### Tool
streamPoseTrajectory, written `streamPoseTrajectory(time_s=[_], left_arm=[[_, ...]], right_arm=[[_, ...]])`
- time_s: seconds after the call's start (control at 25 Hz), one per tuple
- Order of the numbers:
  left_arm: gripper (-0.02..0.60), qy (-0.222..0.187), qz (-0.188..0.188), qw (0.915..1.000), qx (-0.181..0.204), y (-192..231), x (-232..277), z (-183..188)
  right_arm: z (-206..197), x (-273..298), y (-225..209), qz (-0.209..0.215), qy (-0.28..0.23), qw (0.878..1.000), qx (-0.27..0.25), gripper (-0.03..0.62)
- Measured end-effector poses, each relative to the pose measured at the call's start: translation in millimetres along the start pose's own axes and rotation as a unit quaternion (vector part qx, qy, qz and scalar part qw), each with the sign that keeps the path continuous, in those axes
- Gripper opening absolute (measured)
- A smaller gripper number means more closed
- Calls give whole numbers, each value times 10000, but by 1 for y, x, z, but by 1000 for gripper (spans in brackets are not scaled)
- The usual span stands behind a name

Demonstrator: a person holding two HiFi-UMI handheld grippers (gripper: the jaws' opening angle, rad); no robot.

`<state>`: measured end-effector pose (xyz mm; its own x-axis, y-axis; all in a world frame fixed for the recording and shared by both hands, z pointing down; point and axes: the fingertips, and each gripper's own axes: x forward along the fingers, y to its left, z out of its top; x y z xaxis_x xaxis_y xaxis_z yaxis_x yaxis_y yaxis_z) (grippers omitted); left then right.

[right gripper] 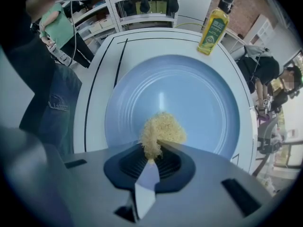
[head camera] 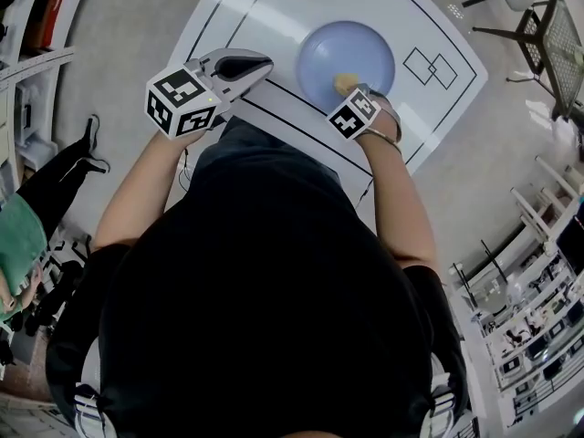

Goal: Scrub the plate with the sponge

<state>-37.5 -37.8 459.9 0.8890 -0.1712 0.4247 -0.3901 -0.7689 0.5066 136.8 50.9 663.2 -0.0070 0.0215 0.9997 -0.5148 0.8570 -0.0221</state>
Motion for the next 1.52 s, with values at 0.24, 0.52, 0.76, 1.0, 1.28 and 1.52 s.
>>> streamPoseTrajectory(time_s=[0.24, 0.52, 0.76, 1.0, 1.28, 1.52], left_arm=[[21, -26, 54, 10000, -27, 3, -8, -3], [21, -64, 76, 9999, -99, 6, -14, -3], [21, -67, 79, 9999, -119, 11, -19, -1], [21, -11, 102, 9999, -91, 13, -19, -4], [21, -16, 116, 9999, 17, 9, -20, 4], [21, -14, 88, 9998, 162, -2, -18, 12]], right_arm=[[16, 1, 5, 74, -99, 9999, -57, 34], [41, 1, 8, 86, -232, 9994, -228, 34], [49, 2, 6, 45, -242, 9992, -314, 34], [48, 3, 6, 47, -256, 9992, -303, 34], [48, -6, 1, 17, -379, 9991, -170, 34], [45, -23, -12, -150, -682, 9975, 139, 34]])
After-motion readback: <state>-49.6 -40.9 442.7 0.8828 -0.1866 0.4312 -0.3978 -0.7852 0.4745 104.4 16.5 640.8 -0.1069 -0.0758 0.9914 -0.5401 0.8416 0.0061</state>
